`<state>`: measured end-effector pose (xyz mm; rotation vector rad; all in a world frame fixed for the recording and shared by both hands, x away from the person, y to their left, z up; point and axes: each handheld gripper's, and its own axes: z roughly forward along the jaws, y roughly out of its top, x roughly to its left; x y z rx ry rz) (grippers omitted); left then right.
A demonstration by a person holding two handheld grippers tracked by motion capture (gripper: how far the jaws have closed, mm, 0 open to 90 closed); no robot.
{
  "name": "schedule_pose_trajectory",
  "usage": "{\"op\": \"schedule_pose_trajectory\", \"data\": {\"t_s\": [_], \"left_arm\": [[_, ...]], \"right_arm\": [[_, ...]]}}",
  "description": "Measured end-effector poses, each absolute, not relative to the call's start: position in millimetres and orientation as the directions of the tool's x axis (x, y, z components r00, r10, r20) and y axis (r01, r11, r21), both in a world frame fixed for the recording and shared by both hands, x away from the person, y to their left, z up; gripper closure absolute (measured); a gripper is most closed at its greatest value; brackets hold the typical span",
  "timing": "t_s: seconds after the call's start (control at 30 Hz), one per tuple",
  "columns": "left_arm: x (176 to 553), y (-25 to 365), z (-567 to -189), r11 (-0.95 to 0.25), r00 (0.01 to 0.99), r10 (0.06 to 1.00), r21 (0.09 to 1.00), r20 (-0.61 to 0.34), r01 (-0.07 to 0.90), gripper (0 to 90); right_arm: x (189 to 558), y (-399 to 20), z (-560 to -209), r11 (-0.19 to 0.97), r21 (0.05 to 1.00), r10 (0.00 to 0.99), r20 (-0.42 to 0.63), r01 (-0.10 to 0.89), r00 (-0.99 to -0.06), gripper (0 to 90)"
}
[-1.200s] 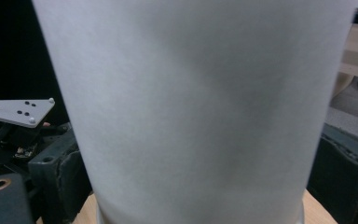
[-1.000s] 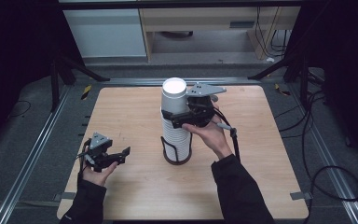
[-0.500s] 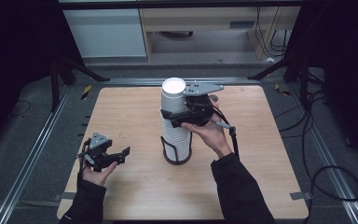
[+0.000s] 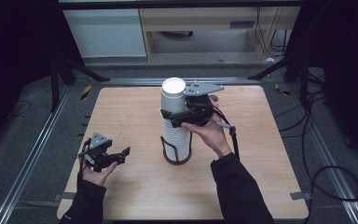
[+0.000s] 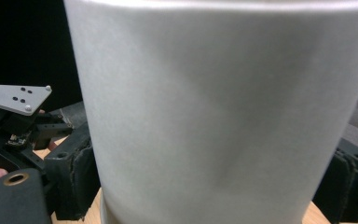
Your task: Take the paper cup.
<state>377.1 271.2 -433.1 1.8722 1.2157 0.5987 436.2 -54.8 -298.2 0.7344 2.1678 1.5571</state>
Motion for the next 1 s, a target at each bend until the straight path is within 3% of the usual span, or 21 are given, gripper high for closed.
{"op": "schedule_pose_trajectory", "data": {"t_s": [0.37,1.0], "left_arm": [[377,271,-433,-0.211,0.424,0.905,0.826,-0.037,0.522,19.1],[376,272,-431,-0.211,0.433,0.901,0.829,-0.041,0.518,19.2]], "right_arm": [[436,-56,-293,0.190,0.967,0.608,0.022,0.172,-0.794,12.8],[433,-63,-254,0.165,0.980,0.615,-0.016,0.109,-0.789,13.8]]}}
